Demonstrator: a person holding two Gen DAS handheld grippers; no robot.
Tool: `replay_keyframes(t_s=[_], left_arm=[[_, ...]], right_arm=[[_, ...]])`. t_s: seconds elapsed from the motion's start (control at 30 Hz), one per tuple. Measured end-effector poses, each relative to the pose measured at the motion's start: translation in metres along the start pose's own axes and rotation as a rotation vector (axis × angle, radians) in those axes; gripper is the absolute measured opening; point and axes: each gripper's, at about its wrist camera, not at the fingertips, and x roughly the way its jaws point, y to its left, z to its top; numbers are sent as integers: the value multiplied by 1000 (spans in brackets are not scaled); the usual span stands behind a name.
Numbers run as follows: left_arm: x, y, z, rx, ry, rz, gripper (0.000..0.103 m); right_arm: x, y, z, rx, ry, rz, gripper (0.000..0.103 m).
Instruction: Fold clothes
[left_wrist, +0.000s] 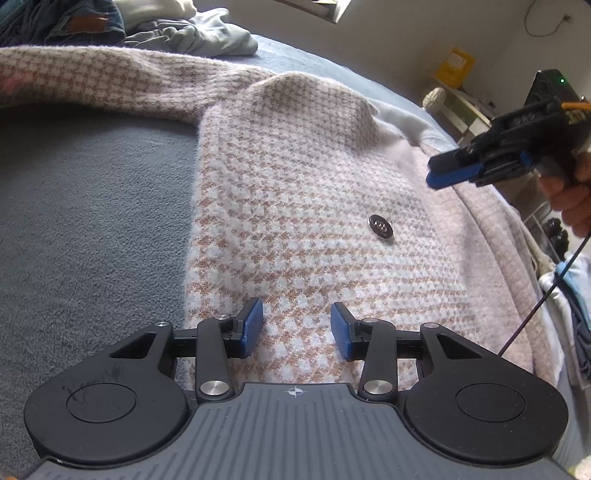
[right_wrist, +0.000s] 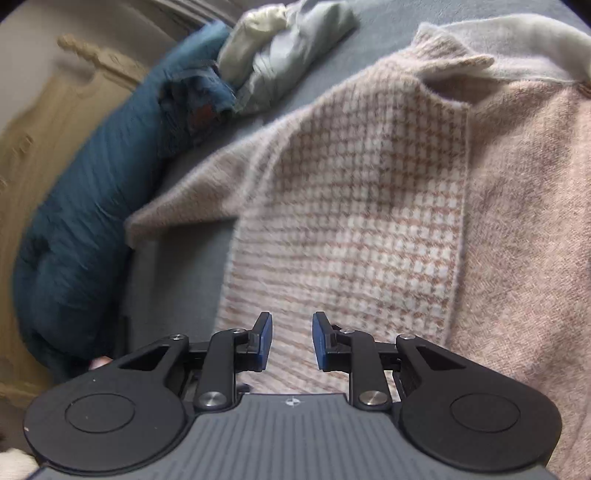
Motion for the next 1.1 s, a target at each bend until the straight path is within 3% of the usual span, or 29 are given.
replay_keyframes(t_s=[0.17,0.3,0.47,0.6,0.67,0.77,0.87,1.0,1.1], left_arm=[[-3,0,0,-15,-1,-1,40],[-8,0,0,-30,-5,3,40],[-34,14,10,-67,-103,46,41],[-59,56,34,-207,-214,127,45],[-72,86,47,-328,-274,158,47],[-89,125,70,-490,-384,155,57],[-104,161,92,-641,-480,162,73],[-104,194,121,-760,-519,215,75],[-96,216,142,-813,-491,317,75]], right_arm=[[13,7,-1,-50,-42,-99,25],[47,-2,-8,-114,-27,-220,25],[61,-17,-27,-121,-64,-239,25],[58,-24,-34,-93,-101,-211,25],[58,-24,-35,-96,-105,-215,25],[60,-19,-35,-112,-104,-222,27],[61,-17,-35,-109,-106,-217,27],[61,-18,-35,-92,-107,-203,28],[61,-18,-35,-87,-108,-200,28]])
